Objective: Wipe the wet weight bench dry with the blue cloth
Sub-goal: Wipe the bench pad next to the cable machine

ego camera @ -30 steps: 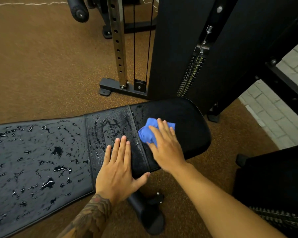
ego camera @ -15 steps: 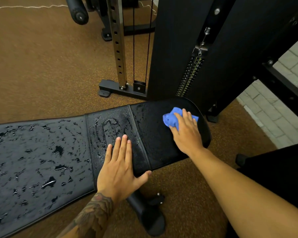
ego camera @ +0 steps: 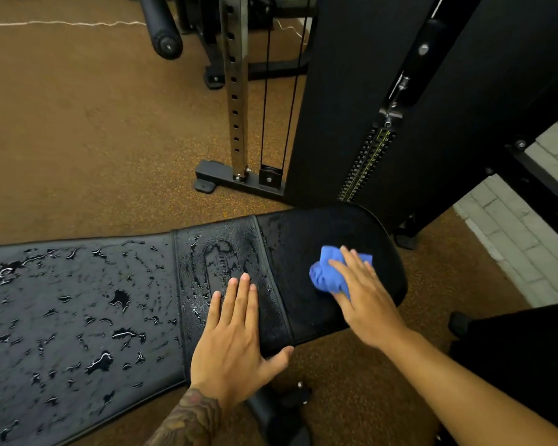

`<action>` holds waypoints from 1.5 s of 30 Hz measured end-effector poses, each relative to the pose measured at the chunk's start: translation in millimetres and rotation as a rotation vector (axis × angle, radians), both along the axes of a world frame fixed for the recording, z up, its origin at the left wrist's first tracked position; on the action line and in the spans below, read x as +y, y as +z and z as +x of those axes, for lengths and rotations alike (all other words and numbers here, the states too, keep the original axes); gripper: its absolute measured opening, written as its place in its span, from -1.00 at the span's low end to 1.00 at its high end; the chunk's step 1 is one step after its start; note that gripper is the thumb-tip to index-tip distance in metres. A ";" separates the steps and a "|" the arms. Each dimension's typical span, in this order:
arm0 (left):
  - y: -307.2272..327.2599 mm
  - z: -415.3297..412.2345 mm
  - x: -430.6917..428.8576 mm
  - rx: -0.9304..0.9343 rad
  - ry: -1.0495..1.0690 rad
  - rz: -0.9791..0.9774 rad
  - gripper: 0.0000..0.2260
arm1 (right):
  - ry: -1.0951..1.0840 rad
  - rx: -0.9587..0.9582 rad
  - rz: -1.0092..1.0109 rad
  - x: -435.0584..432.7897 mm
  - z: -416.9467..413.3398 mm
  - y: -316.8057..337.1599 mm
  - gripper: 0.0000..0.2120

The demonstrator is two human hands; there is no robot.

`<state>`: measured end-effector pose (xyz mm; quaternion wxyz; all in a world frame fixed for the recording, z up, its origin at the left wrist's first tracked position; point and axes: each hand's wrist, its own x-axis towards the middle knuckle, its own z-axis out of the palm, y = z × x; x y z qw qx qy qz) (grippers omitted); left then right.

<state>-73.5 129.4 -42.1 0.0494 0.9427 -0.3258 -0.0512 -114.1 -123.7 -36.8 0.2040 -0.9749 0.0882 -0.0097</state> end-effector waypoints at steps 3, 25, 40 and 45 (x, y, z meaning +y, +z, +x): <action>-0.2 0.0 0.4 -0.012 -0.004 0.004 -0.03 | -0.208 -0.029 -0.061 2.8 73.9 -4.8 -0.52; 0.7 -1.7 -1.3 -0.021 0.017 0.062 0.00 | -0.099 -0.031 -0.003 -4.4 68.1 0.1 -0.50; 0.9 -1.3 -1.5 -0.036 0.018 0.033 -0.01 | -0.045 -0.061 0.093 22.7 -56.6 -5.2 -0.45; 1.5 -2.1 -0.3 -0.043 0.012 0.038 -0.02 | -0.364 -0.073 0.014 12.3 20.7 -5.1 -0.54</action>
